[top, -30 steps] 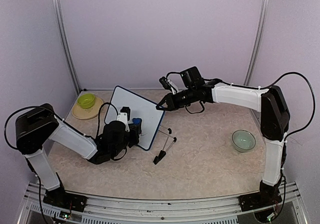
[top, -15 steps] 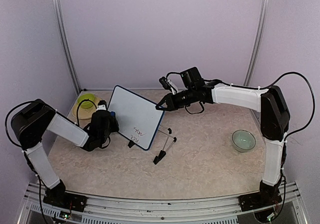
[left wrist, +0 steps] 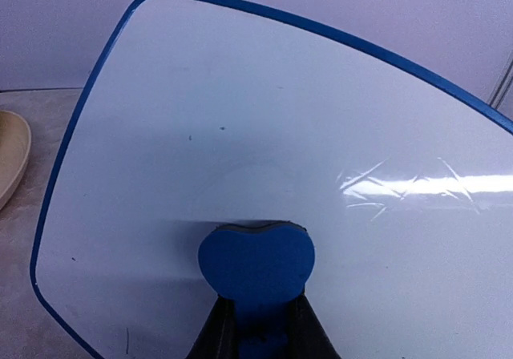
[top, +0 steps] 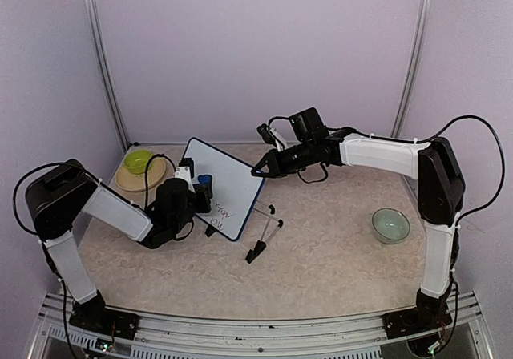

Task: Erase the whiteboard
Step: Erase the center of the whiteboard.

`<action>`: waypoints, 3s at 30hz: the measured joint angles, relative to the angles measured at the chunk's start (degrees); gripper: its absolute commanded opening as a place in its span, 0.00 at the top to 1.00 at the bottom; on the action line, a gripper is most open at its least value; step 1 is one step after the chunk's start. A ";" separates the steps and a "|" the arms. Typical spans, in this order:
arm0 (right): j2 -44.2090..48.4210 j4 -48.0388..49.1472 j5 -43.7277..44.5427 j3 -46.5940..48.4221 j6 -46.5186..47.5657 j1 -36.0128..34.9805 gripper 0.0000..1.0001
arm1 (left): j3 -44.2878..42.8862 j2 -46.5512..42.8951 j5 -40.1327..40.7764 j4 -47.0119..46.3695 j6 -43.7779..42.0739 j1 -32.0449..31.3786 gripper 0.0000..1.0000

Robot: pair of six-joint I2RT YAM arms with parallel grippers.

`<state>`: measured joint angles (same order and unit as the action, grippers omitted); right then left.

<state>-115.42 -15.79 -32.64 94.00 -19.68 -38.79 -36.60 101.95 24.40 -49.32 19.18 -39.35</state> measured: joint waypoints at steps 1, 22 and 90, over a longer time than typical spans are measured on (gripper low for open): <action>0.02 -0.13 0.17 0.00 -0.17 0.02 1.00 | -0.63 0.24 0.09 -0.11 -0.26 -0.92 0.89; 0.00 0.22 -2.80 -0.24 2.01 -0.87 1.00 | -1.90 -6.99 3.10 8.74 -2.71 5.14 0.89; -1.97 -2.01 -3.45 2.62 0.28 -1.18 1.00 | 6.78 -7.28 11.58 7.85 -0.24 -4.39 0.89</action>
<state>-117.38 -17.80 -36.10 96.62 -19.40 -39.97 -29.82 94.67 35.99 -41.47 18.94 -43.75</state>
